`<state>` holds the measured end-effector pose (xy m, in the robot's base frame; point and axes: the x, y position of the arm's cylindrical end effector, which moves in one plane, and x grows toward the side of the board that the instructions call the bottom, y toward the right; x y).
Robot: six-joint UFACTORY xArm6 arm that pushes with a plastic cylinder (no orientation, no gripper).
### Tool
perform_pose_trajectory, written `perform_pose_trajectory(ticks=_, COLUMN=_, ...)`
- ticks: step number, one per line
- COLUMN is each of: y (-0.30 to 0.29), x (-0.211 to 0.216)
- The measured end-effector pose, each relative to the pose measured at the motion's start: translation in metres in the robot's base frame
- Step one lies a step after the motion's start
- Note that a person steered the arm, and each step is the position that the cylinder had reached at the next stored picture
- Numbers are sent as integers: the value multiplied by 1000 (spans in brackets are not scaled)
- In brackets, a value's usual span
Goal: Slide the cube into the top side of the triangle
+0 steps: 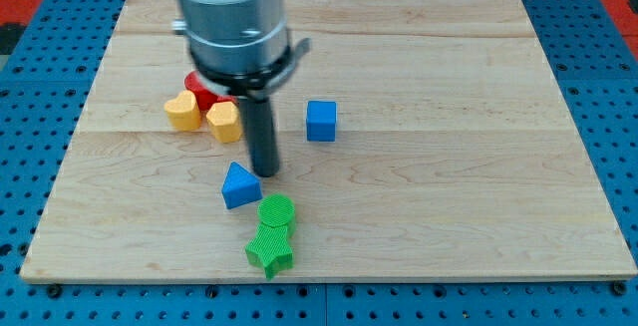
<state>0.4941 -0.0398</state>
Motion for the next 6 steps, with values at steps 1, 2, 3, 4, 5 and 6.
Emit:
perform_pose_trajectory(ticks=1, y=103, x=-1)
perform_pose_trajectory(ticks=2, y=152, x=-50)
perform_pose_trajectory(ticks=3, y=105, x=-87)
perform_pose_trajectory(ticks=4, y=44, x=-65)
perform_pose_trajectory(ticks=5, y=11, x=-35)
perform_pose_trajectory(ticks=6, y=10, x=-64)
